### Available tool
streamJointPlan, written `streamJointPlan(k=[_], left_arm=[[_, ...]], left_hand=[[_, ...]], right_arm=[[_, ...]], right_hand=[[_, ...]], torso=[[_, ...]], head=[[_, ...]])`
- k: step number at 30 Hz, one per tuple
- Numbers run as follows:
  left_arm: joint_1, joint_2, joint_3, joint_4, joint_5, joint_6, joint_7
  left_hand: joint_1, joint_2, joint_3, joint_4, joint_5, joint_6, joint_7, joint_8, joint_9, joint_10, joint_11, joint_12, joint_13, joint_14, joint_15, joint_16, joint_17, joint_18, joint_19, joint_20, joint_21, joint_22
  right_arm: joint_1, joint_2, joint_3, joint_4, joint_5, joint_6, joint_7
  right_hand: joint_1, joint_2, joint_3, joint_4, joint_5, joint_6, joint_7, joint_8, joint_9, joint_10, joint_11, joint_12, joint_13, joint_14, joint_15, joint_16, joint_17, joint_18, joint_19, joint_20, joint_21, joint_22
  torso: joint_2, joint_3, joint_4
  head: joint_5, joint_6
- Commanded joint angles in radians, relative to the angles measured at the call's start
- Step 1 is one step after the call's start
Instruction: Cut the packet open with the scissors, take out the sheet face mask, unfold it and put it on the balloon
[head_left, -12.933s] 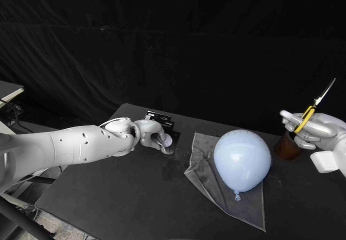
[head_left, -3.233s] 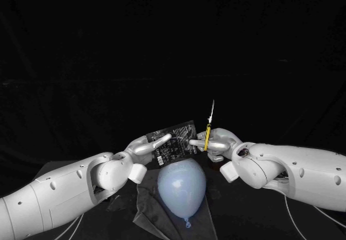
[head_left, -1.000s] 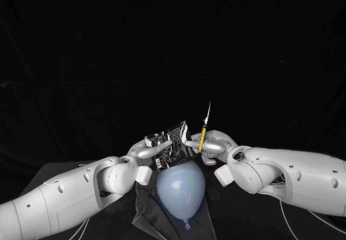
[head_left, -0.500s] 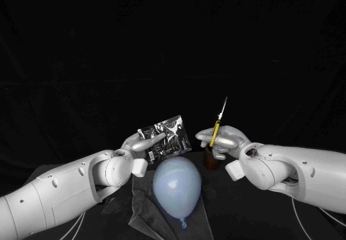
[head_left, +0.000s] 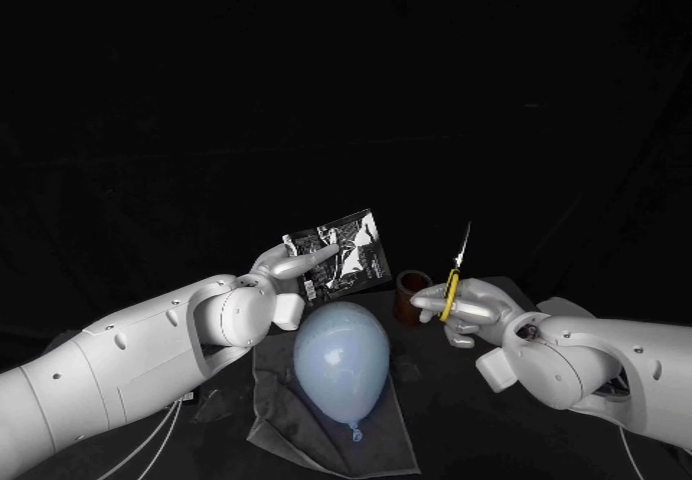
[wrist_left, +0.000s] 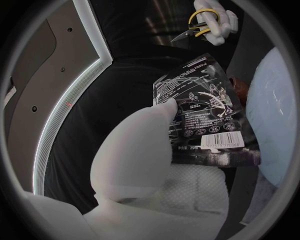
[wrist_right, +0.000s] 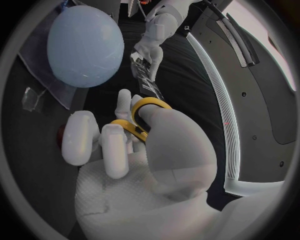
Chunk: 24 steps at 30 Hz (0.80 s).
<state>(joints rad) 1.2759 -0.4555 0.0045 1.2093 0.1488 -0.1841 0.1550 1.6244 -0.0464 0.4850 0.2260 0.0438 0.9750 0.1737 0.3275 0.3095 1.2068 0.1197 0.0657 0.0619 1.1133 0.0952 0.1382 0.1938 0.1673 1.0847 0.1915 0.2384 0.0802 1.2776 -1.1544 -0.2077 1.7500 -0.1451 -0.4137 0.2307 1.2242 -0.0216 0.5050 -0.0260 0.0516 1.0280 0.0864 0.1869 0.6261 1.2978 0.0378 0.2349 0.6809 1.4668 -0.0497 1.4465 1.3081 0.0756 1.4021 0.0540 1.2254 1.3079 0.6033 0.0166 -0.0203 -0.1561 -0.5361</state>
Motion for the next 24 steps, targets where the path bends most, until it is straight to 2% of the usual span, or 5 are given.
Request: streamJointPlan(k=[1,8,13,19,24], left_arm=[[0.005,0.022,0.002,-0.014,-0.021,0.009,-0.047],[0.009,0.078,0.002,-0.065,-0.045,0.031,-0.094],[0.009,0.102,0.002,-0.087,-0.063,0.054,-0.121],[0.009,0.117,0.002,-0.100,-0.083,0.085,-0.158],[0.009,0.124,0.001,-0.105,-0.089,0.105,-0.180]], left_hand=[[-0.016,0.000,0.012,-0.003,0.006,-0.008,-0.001,0.008,0.099,0.008,0.003,-0.003,0.001,0.013,-0.003,0.005,0.003,0.018,0.016,-0.003,0.008,0.002],[-0.031,-0.008,0.035,-0.021,0.006,-0.015,0.000,0.013,0.113,0.011,0.001,-0.003,0.002,0.032,-0.010,0.009,0.007,0.017,0.040,-0.015,0.019,0.004],[-0.043,-0.010,0.048,-0.031,0.006,-0.019,0.000,0.015,0.121,0.010,0.000,-0.003,0.002,0.058,-0.017,0.020,0.013,0.017,0.065,-0.025,0.031,0.006],[-0.056,-0.011,0.063,-0.042,0.006,-0.024,-0.002,0.016,0.130,0.007,-0.003,-0.004,0.002,0.088,-0.027,0.032,0.022,0.018,0.092,-0.036,0.043,0.009],[-0.058,-0.012,0.065,-0.042,0.006,-0.025,-0.002,0.016,0.131,0.007,-0.003,-0.004,0.002,0.089,-0.027,0.032,0.023,0.017,0.093,-0.037,0.043,0.009]], right_arm=[[-0.030,-0.013,-0.002,0.021,-0.059,0.047,0.000],[-0.117,-0.026,-0.007,0.065,-0.173,0.047,-0.019],[-0.155,-0.031,-0.009,0.094,-0.229,0.060,-0.033],[-0.173,-0.039,-0.009,0.114,-0.258,0.070,-0.032],[-0.176,-0.042,-0.009,0.129,-0.221,0.067,-0.028]], right_hand=[[0.003,-0.012,0.000,-0.002,-0.003,0.010,0.000,0.003,0.002,0.127,-0.033,-0.007,-0.006,0.060,-0.009,-0.005,0.064,-0.004,0.008,0.000,0.003,0.156],[-0.010,-0.022,-0.011,0.006,-0.003,0.005,0.000,-0.006,0.001,0.167,-0.035,-0.007,-0.019,0.057,-0.011,-0.016,0.049,-0.004,0.007,-0.003,-0.002,0.155],[-0.049,-0.066,-0.043,0.029,-0.001,-0.001,0.006,-0.021,-0.008,0.161,-0.031,-0.031,-0.040,0.049,-0.008,-0.039,0.018,0.003,-0.011,-0.001,-0.041,0.144],[-0.074,-0.116,-0.058,0.058,0.004,0.000,0.019,-0.047,-0.027,0.110,-0.015,-0.108,-0.105,0.039,0.005,-0.068,-0.015,0.013,-0.037,0.010,-0.098,0.125],[-0.055,-0.128,-0.052,0.056,0.002,0.018,0.016,-0.049,-0.030,0.125,-0.017,-0.128,-0.133,0.041,0.004,-0.066,-0.012,0.012,-0.032,0.012,-0.092,0.127]], torso=[[-0.003,0.0035,-0.0054],[-0.008,0.0112,-0.0166],[-0.012,0.0178,-0.0238],[-0.013,0.0212,-0.0281],[-0.011,0.0219,-0.0270]], head=[[-0.016,-0.014],[-0.034,-0.035],[-0.051,-0.054],[-0.060,-0.073],[-0.069,-0.085]])
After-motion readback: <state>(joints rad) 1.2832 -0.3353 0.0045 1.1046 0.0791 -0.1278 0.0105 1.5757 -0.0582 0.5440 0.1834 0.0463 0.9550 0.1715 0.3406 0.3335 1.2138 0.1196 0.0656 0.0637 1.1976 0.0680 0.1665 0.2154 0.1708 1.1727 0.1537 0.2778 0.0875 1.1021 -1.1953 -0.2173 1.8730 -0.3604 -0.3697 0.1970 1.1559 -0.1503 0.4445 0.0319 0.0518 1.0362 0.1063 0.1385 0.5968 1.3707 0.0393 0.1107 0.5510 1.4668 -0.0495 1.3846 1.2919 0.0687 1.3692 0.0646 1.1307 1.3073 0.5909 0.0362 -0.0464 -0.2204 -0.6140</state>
